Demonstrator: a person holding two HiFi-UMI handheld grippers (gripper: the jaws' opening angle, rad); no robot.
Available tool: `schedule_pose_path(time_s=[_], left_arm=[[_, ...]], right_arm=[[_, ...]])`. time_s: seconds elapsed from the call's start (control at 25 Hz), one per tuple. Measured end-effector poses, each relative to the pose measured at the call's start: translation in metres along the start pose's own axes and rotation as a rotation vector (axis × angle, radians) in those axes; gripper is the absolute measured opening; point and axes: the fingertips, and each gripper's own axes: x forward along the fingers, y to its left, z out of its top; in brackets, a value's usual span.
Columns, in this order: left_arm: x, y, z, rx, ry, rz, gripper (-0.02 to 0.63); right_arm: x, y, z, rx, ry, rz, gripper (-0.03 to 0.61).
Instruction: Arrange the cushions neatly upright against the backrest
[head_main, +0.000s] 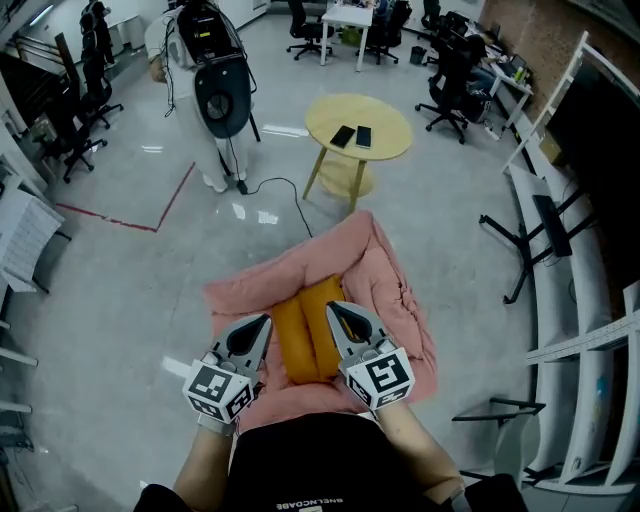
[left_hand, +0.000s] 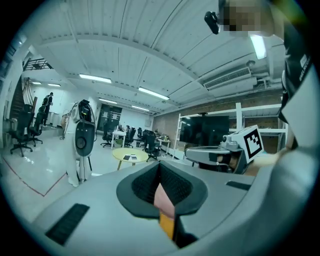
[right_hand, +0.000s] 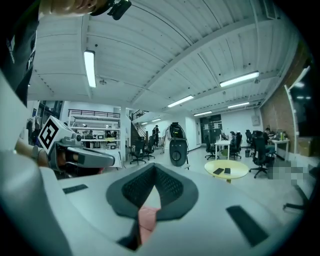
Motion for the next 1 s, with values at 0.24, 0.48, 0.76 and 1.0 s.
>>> schedule_pose_path(time_s=[0.24, 0.48, 0.76, 1.0], left_arm=[[-0.007, 0.010, 0.015, -0.004, -0.038, 0.049, 0.012], [-0.012, 0.017, 0.021, -0.011, -0.045, 0.081, 0.012], [-0.008, 0.017, 0.018, -0.012, -0.051, 0.082, 0.012], [-0.008, 0.016, 0.013, -0.010, -0.040, 0.084, 0.012]], right_arm=[[0.003, -0.003, 0.012, -0.030, -0.015, 0.030, 0.009], [0.009, -0.003, 0.019, -0.037, -0.028, 0.039, 0.009], [0.014, -0.006, 0.013, -0.033, -0.021, 0.044, 0.008], [0.015, -0.002, 0.009, -0.027, -0.015, 0.047, 0.008]])
